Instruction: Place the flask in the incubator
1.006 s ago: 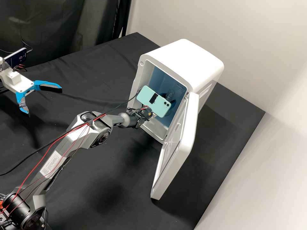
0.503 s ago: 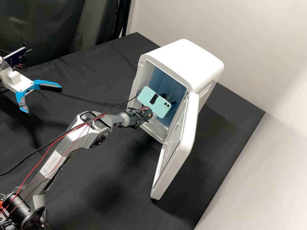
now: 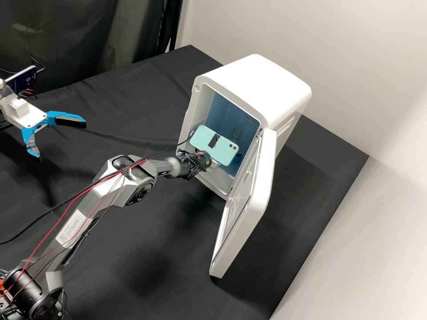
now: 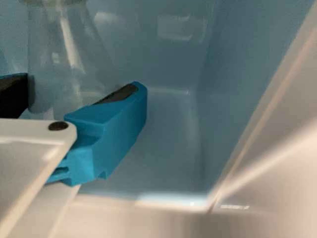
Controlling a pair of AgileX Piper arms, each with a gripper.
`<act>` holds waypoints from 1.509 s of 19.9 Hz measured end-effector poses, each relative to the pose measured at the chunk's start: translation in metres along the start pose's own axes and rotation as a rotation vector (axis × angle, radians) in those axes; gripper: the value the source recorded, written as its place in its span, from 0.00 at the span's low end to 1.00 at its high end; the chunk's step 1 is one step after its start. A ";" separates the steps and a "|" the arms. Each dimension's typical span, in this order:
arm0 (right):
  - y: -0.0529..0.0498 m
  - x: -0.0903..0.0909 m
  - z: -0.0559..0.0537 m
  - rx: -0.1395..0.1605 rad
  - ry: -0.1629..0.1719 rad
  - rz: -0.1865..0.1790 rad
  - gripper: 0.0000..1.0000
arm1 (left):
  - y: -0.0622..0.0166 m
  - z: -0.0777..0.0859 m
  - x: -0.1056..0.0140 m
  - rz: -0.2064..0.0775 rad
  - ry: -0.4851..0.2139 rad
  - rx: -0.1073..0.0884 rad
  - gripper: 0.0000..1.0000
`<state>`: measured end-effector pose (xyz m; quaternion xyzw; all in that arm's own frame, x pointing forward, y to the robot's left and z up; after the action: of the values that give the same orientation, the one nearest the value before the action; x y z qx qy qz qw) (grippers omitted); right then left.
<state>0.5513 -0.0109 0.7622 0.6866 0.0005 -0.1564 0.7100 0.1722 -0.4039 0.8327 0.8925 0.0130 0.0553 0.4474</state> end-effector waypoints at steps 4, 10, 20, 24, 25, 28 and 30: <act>-0.003 0.000 0.002 -0.014 -0.019 -0.036 1.00 | 0.0000 0.000 0.000 0.000 0.000 0.000 1.00; -0.006 -0.001 0.003 0.019 -0.013 -0.040 1.00 | 0.0004 -0.001 0.000 0.002 0.008 0.000 1.00; -0.005 -0.001 0.009 0.027 -0.015 -0.035 1.00 | 0.0016 -0.002 -0.001 0.009 0.011 0.003 1.00; -0.003 -0.002 0.013 0.026 -0.019 -0.029 1.00 | 0.0018 -0.002 -0.001 0.010 0.011 0.003 1.00; -0.003 -0.002 0.013 0.022 -0.019 -0.030 1.00 | 0.0018 -0.002 -0.001 0.010 0.011 0.003 1.00; -0.002 -0.002 0.014 0.024 -0.020 -0.029 1.00 | 0.0018 -0.002 -0.001 0.010 0.011 0.003 1.00; -0.002 -0.002 0.014 0.021 -0.019 -0.029 1.00 | 0.0028 -0.002 -0.001 0.016 0.010 0.005 1.00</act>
<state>0.5462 -0.0238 0.7611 0.6926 0.0020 -0.1734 0.7002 0.1707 -0.4044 0.8358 0.8934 0.0084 0.0633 0.4447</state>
